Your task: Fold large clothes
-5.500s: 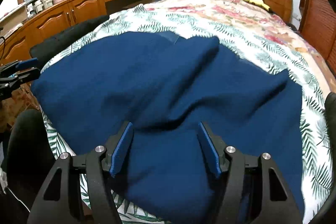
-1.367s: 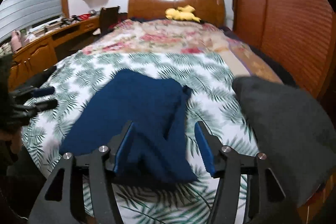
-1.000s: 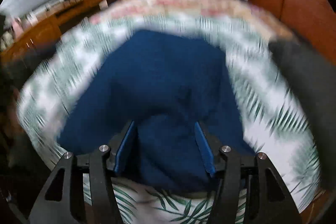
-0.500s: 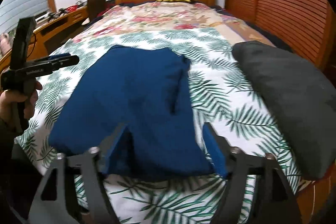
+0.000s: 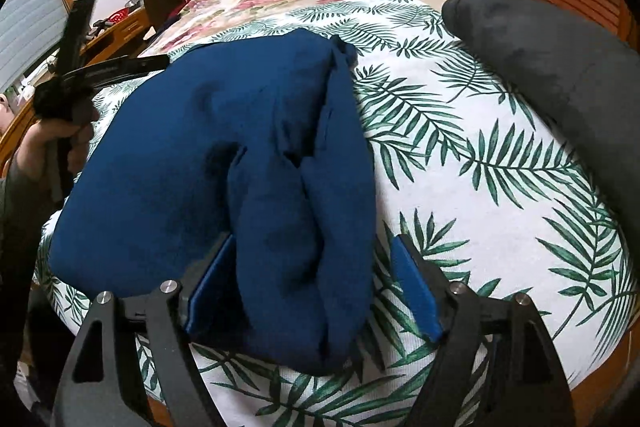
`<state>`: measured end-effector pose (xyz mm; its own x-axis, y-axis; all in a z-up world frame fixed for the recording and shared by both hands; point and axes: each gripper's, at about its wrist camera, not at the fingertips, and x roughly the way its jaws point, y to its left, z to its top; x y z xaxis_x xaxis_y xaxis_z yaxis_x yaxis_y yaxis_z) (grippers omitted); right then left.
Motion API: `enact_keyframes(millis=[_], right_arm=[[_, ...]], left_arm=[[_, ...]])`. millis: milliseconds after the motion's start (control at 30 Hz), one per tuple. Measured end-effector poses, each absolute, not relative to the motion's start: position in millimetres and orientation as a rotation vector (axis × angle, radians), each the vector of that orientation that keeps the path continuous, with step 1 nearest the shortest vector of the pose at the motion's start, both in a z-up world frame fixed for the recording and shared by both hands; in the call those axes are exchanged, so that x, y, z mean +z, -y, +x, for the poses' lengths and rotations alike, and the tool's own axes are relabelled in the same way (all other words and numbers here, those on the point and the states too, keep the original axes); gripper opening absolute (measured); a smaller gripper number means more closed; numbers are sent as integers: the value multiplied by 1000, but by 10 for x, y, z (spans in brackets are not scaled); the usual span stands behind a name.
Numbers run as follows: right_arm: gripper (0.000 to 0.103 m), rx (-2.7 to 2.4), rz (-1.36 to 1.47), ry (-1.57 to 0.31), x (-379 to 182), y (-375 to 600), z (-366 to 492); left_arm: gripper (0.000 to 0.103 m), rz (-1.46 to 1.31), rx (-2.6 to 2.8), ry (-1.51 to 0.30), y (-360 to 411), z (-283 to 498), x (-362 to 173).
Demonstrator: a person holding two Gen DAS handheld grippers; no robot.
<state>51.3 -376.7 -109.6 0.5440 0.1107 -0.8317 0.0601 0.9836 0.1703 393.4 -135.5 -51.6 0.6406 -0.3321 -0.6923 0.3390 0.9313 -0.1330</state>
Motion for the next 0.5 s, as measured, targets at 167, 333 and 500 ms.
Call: enact_keyframes(millis=[167,333,500], right_arm=[[79,48,208,-999,-1121,3796,516],[79,61,223,-1000,-1135,3794,530],[50,121,246,-1001,-1126,3718,527]], left_arm=[[80,-2,-375,-837,1439,4083,-644],[68,-14,-392,-854,1515,4155,-720],[32,-4,-390,-866,1596,4170,-760]])
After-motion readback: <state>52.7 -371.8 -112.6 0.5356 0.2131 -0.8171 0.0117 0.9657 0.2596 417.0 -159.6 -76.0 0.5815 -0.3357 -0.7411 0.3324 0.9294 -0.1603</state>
